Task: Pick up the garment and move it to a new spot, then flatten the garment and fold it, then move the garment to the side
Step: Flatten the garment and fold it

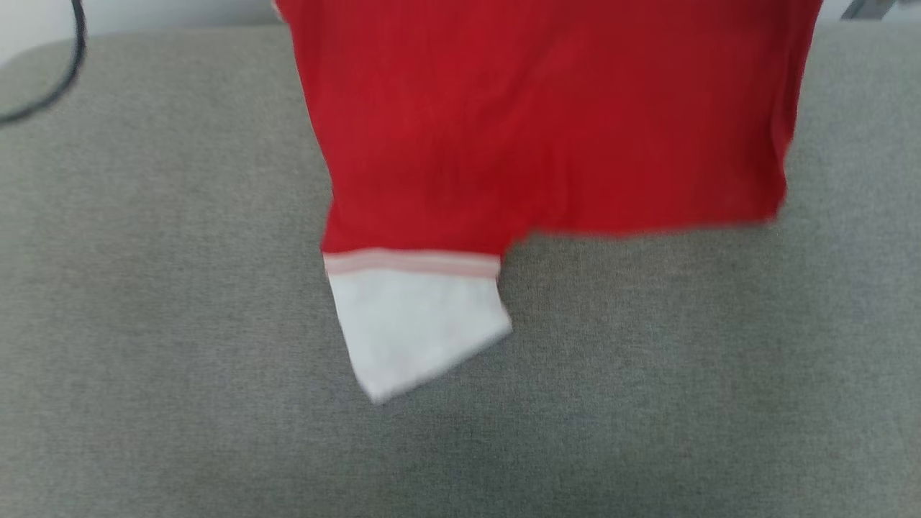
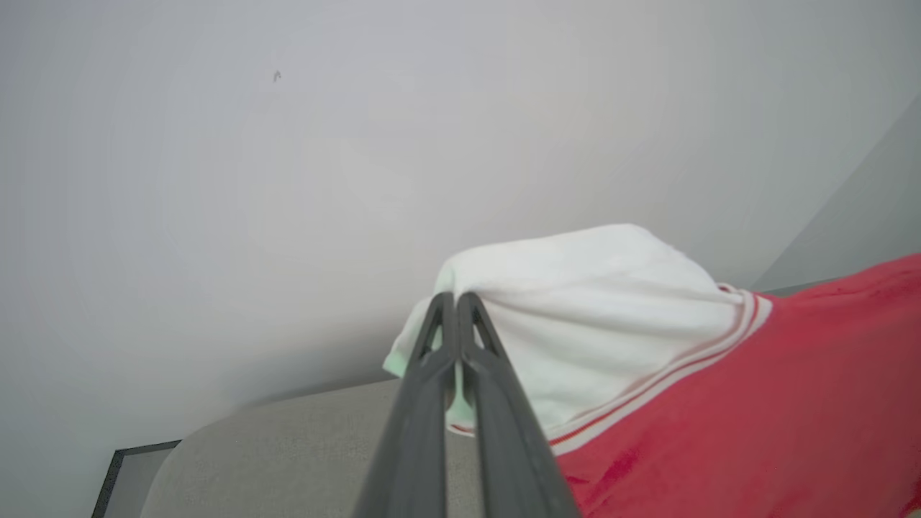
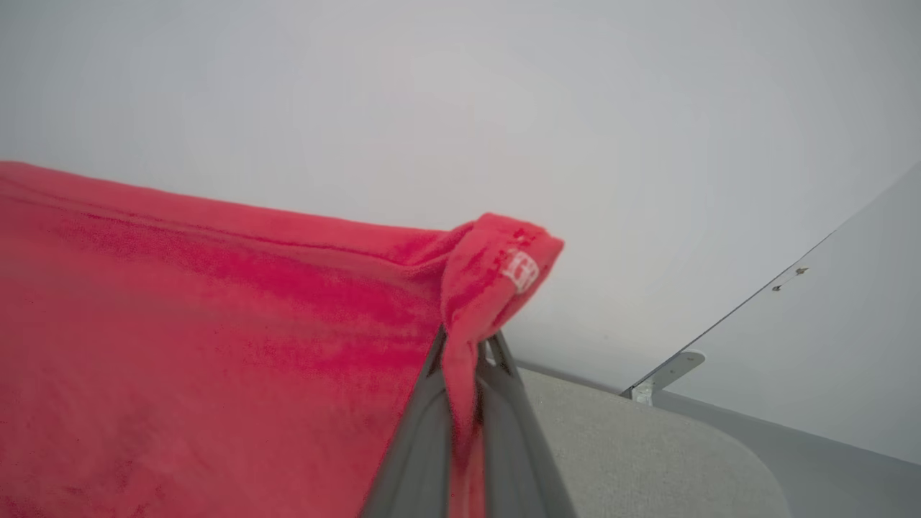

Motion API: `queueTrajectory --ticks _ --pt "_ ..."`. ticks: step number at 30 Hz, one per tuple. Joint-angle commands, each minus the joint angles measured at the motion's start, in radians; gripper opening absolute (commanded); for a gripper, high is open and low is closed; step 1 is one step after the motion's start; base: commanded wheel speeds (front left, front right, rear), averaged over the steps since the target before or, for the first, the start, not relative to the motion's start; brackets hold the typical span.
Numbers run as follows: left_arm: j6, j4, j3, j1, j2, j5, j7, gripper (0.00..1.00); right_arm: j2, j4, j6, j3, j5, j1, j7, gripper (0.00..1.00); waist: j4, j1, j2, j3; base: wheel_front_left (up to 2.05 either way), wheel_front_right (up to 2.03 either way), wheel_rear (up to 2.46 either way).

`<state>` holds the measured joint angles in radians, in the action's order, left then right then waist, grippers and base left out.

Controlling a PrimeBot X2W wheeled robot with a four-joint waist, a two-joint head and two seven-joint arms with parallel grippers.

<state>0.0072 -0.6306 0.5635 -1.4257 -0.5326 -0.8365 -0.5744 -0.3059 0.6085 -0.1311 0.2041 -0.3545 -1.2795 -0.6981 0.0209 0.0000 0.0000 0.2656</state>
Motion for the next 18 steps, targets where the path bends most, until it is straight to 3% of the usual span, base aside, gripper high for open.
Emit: queueTrajectory --ticks 1,5,8,9,13,15,18 --pt "-0.014 -0.041 -0.004 -0.062 0.012 0.033 0.068 0.00 0.025 0.044 0.001 -0.027 0.048 -0.045 0.068 0.00 -0.014 0.0000 0.0000 0.047 0.00 0.00 0.00" --pt "-0.027 -0.137 -0.010 -0.178 0.034 0.091 0.227 0.00 0.071 0.141 0.001 -0.074 0.167 -0.139 0.238 0.00 -0.023 0.0000 0.0000 0.106 0.00 0.00 0.00" --pt "-0.030 -0.187 -0.015 -0.267 0.047 0.146 0.397 0.00 0.093 0.192 0.001 -0.132 0.279 -0.211 0.424 0.00 -0.023 0.0000 0.0000 0.141 0.00 0.00 0.00" --pt "-0.030 -0.187 -0.015 -0.267 0.047 0.146 0.397 0.00 0.093 0.192 0.001 -0.132 0.279 -0.211 0.424 0.00 -0.023 0.0000 0.0000 0.141 0.00 0.00 0.00" --pt "-0.042 -0.235 -0.013 -0.349 0.065 0.214 0.664 0.00 0.125 0.240 0.001 -0.230 0.446 -0.268 0.672 0.00 -0.014 0.0000 0.0000 0.172 0.00 0.00 0.00" --pt "-0.055 -0.263 -0.015 -0.369 0.078 0.226 0.761 0.00 0.133 0.269 0.001 -0.277 0.531 -0.281 0.732 0.00 -0.006 0.0000 0.0000 0.180 0.00 0.00 0.00" --pt "-0.091 -0.314 -0.002 -0.343 0.089 0.230 0.809 0.00 0.158 0.323 0.001 -0.328 0.619 -0.263 0.775 0.00 0.003 0.0000 0.0000 0.179 0.00 0.00 0.00"
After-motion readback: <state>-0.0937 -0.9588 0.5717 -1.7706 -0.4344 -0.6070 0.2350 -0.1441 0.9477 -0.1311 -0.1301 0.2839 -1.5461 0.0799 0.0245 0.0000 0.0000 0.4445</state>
